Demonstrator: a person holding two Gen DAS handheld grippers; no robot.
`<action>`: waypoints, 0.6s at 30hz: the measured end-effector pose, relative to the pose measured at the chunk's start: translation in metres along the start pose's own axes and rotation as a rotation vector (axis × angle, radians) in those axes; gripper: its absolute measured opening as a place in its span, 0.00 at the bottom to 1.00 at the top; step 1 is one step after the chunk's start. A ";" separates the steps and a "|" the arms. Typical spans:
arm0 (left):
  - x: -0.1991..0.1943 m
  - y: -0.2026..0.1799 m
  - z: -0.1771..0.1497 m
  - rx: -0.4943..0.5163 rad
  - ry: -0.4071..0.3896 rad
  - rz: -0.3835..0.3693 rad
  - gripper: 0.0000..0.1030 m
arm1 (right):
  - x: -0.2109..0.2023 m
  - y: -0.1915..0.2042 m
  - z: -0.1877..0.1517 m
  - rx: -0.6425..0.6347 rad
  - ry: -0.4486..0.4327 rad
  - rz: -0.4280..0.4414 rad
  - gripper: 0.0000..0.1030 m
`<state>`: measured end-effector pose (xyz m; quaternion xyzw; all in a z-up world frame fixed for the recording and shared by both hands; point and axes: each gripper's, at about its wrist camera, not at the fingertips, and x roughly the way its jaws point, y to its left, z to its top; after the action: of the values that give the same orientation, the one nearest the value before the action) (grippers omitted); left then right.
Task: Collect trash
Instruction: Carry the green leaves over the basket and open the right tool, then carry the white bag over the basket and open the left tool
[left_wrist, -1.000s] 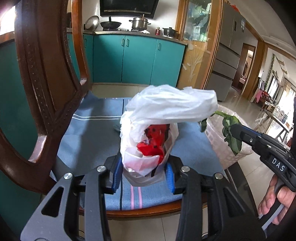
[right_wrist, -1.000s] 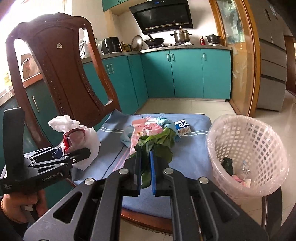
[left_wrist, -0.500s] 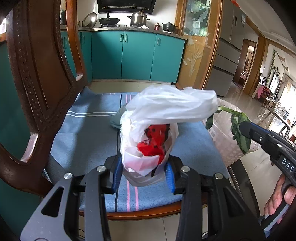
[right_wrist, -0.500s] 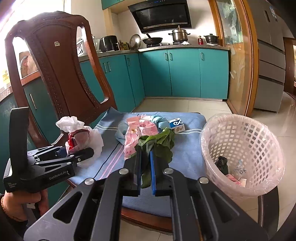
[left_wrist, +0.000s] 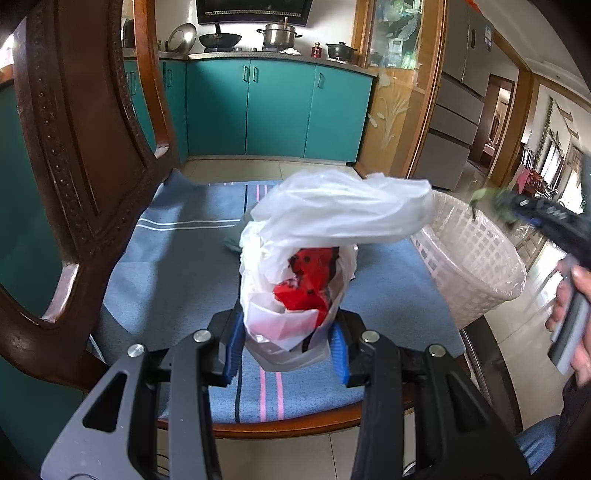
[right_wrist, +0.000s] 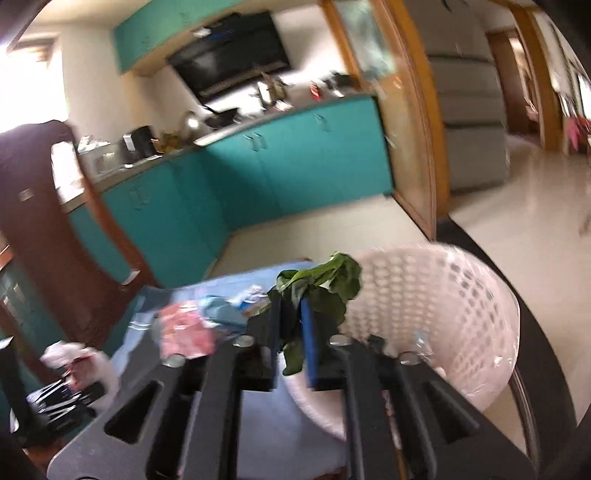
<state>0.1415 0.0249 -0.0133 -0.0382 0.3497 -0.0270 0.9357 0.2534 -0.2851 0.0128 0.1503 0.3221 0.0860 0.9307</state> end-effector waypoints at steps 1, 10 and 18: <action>0.001 -0.001 0.000 0.003 0.003 -0.001 0.37 | 0.006 -0.010 -0.002 0.044 0.026 -0.025 0.60; 0.010 -0.044 -0.004 0.082 0.022 -0.075 0.37 | -0.088 -0.029 -0.001 0.167 -0.272 0.015 0.90; 0.044 -0.176 0.053 0.186 0.055 -0.307 0.41 | -0.100 -0.047 0.003 0.229 -0.373 -0.046 0.90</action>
<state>0.2051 -0.1505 0.0133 -0.0035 0.3614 -0.2029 0.9101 0.1799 -0.3554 0.0570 0.2611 0.1553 -0.0016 0.9527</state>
